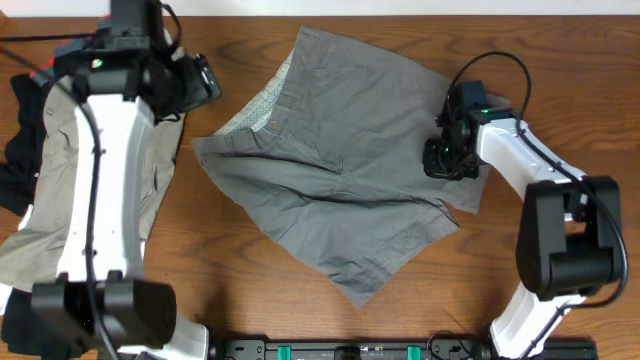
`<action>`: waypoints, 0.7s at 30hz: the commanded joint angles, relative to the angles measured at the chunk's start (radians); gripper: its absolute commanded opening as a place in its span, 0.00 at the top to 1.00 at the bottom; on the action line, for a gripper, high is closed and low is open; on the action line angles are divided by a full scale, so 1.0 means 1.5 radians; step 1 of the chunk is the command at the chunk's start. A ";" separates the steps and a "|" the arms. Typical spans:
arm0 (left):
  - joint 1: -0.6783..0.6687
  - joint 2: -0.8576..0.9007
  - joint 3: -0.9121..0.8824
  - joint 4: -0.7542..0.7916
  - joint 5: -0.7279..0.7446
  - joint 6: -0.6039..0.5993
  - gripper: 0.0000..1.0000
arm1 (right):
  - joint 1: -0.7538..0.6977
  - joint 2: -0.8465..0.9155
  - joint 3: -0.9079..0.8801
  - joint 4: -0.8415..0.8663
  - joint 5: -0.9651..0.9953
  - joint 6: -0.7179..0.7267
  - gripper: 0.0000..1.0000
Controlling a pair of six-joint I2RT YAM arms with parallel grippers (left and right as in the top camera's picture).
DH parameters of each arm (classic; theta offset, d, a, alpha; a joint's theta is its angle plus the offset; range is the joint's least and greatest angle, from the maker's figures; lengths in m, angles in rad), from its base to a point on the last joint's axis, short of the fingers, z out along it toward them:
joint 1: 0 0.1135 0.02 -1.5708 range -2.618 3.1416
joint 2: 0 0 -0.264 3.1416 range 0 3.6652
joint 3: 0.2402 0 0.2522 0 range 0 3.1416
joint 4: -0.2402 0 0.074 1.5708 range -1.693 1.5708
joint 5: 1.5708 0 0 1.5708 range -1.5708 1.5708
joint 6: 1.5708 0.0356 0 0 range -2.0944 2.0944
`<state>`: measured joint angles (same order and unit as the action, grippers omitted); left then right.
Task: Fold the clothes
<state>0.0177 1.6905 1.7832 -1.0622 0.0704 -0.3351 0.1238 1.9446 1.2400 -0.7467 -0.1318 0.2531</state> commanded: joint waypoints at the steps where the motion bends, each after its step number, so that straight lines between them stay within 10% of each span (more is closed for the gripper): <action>1: 0.001 0.001 0.004 0.006 -0.023 0.009 0.07 | -0.001 0.039 -0.003 0.011 0.040 0.003 0.92; 21: -0.003 0.023 0.002 0.019 -0.023 0.024 0.07 | -0.148 0.240 0.022 0.402 0.047 -0.018 0.90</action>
<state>0.0174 1.6974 1.7832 -1.0351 0.0483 -0.3134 -0.0875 2.1429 1.3174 -0.1390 -0.1081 0.2501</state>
